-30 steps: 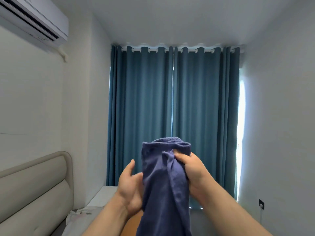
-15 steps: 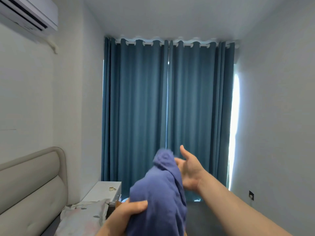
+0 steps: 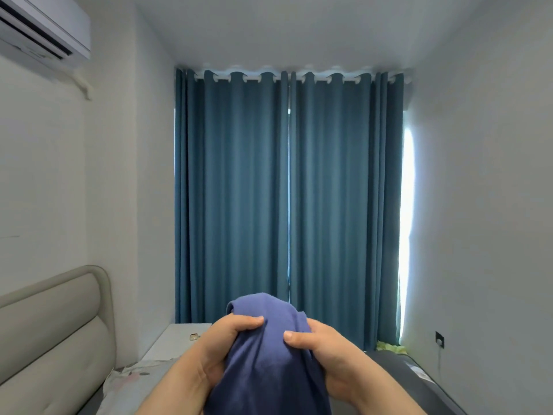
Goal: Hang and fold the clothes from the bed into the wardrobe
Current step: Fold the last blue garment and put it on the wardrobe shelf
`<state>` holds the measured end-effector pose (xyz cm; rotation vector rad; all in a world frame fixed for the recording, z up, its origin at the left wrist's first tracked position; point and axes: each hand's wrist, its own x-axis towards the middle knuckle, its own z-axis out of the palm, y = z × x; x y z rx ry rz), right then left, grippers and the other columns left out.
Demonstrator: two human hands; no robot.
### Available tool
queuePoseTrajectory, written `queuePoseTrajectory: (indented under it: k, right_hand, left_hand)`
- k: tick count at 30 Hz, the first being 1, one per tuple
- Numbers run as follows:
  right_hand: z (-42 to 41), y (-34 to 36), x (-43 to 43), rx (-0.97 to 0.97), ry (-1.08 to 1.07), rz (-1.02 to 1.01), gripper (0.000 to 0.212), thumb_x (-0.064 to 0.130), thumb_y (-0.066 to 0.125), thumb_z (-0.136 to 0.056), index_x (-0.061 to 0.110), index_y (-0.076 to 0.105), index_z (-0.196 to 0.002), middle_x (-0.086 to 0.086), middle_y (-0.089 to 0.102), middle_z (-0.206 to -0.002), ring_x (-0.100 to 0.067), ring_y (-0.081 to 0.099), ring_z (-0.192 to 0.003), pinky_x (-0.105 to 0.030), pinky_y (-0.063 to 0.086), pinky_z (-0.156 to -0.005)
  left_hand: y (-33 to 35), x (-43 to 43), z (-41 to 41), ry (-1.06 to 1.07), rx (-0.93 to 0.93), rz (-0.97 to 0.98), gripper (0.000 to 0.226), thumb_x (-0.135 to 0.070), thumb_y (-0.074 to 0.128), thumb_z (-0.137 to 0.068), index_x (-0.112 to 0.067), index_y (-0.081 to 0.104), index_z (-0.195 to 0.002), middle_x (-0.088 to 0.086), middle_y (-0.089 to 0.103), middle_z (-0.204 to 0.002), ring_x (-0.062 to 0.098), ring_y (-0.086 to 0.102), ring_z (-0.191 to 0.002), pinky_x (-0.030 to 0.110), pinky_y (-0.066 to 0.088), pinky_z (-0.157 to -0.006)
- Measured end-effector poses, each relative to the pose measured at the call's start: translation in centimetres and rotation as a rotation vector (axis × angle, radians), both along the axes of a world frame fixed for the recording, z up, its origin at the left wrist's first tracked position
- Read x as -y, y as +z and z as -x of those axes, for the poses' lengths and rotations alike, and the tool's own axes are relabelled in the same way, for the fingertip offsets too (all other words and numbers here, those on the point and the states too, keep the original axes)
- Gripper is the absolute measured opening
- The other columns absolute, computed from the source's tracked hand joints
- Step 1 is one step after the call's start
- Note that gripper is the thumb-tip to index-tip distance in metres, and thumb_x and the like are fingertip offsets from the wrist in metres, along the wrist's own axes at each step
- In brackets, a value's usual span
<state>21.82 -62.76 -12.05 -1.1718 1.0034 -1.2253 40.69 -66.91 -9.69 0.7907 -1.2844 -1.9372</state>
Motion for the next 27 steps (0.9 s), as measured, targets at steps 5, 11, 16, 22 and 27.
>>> queuePoseTrajectory:
  k: [5, 11, 16, 22, 27]
  right_hand:
    - [-0.3, 1.1, 0.6, -0.141, -0.315, 0.166, 0.031, -0.002, 0.06, -0.08, 0.01, 0.06, -0.108, -0.01, 0.073, -0.101, -0.024, 0.07, -0.096, -0.04, 0.055, -0.089]
    - [0.6, 2.5, 2.3, -0.344, -0.487, 0.123, 0.031, 0.011, 0.063, -0.065, 0.015, 0.037, -0.082, -0.003, 0.072, -0.085, -0.029, 0.063, -0.087, -0.032, 0.044, -0.071]
    - [0.9, 6.1, 2.5, -0.554, -0.571, 0.302, 0.029, 0.015, 0.066, -0.082, 0.029, 0.05, -0.103, 0.005, 0.061, -0.081, -0.014, 0.056, -0.071, -0.024, 0.045, -0.065]
    - [1.5, 9.6, 3.5, 0.098, -0.184, 0.262, 0.043, -0.013, 0.061, -0.084, 0.014, 0.062, -0.117, -0.012, 0.064, -0.099, -0.02, 0.062, -0.086, -0.025, 0.056, -0.072]
    - [2.2, 9.7, 5.5, -0.299, -0.257, -0.06, 0.035, -0.02, 0.042, -0.082, 0.004, 0.064, -0.097, -0.016, 0.062, -0.093, -0.026, 0.06, -0.076, -0.032, 0.054, -0.067]
  left_hand:
    - [0.0, 1.2, 0.3, 0.11, 0.105, -0.109, 0.03, -0.015, 0.055, -0.087, 0.007, 0.072, -0.097, 0.027, 0.07, -0.1, 0.035, 0.069, -0.075, 0.037, 0.049, -0.075]
    - [-1.3, 2.4, 0.4, 0.376, 0.058, -0.095, 0.021, -0.003, 0.058, -0.088, 0.016, 0.064, -0.097, 0.024, 0.069, -0.08, 0.031, 0.067, -0.061, 0.034, 0.055, -0.059]
    - [0.4, 2.5, 0.4, 0.328, -0.008, 0.372, 0.098, -0.011, 0.082, -0.053, -0.025, 0.04, -0.141, 0.003, 0.046, -0.14, 0.015, 0.057, -0.116, 0.026, 0.053, -0.085]
    - [5.4, 3.2, 0.9, 0.558, 0.262, 0.841, 0.065, 0.006, 0.061, -0.078, -0.028, 0.051, -0.132, -0.009, 0.053, -0.128, 0.009, 0.052, -0.117, 0.02, 0.044, -0.09]
    - [7.2, 5.3, 1.2, 0.482, 0.158, 0.255, 0.031, 0.01, 0.052, -0.088, -0.004, 0.058, -0.115, 0.013, 0.064, -0.101, 0.024, 0.063, -0.085, 0.029, 0.055, -0.061]
